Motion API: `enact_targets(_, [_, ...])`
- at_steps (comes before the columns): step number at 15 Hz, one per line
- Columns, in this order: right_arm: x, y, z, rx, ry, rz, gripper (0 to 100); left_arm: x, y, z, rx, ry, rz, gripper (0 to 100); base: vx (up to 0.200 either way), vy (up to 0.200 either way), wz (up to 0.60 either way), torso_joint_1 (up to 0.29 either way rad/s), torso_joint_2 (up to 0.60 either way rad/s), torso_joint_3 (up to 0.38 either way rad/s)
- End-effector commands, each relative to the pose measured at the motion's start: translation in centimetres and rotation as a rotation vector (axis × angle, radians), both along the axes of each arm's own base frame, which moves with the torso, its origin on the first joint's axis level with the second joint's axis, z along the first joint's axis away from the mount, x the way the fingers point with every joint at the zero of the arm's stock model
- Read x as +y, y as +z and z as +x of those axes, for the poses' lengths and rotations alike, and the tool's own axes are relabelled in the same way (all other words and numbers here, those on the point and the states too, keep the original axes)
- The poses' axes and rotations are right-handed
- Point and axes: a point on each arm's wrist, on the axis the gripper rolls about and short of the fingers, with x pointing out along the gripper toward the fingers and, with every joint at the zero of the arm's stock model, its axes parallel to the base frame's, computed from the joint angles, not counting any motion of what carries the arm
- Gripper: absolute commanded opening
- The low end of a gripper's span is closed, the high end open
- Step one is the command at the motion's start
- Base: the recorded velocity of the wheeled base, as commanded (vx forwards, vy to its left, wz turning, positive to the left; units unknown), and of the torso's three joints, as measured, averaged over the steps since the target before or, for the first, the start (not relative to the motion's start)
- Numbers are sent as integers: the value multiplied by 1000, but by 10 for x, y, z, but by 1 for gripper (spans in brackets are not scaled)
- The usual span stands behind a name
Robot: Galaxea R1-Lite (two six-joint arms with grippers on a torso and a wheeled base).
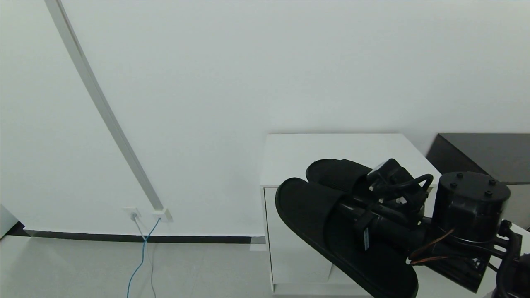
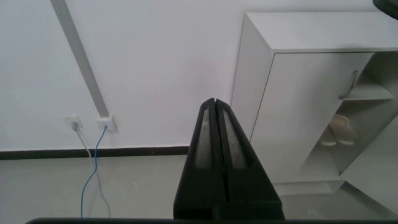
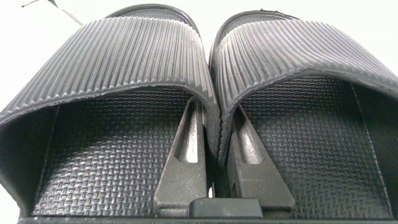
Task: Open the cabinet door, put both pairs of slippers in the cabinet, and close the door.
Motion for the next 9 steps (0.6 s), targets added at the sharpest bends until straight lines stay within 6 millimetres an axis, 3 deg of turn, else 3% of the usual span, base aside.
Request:
enact_targets(1, [0, -1, 0, 2, -1, -2, 0, 0, 0, 0, 1, 0, 0, 0, 0, -200, 0, -2, -2, 2])
enact_targets(9, [0, 0, 0, 0, -2, 0, 0, 0, 0, 0, 0, 0, 0, 0, 0, -200, 0, 5, 1, 2])
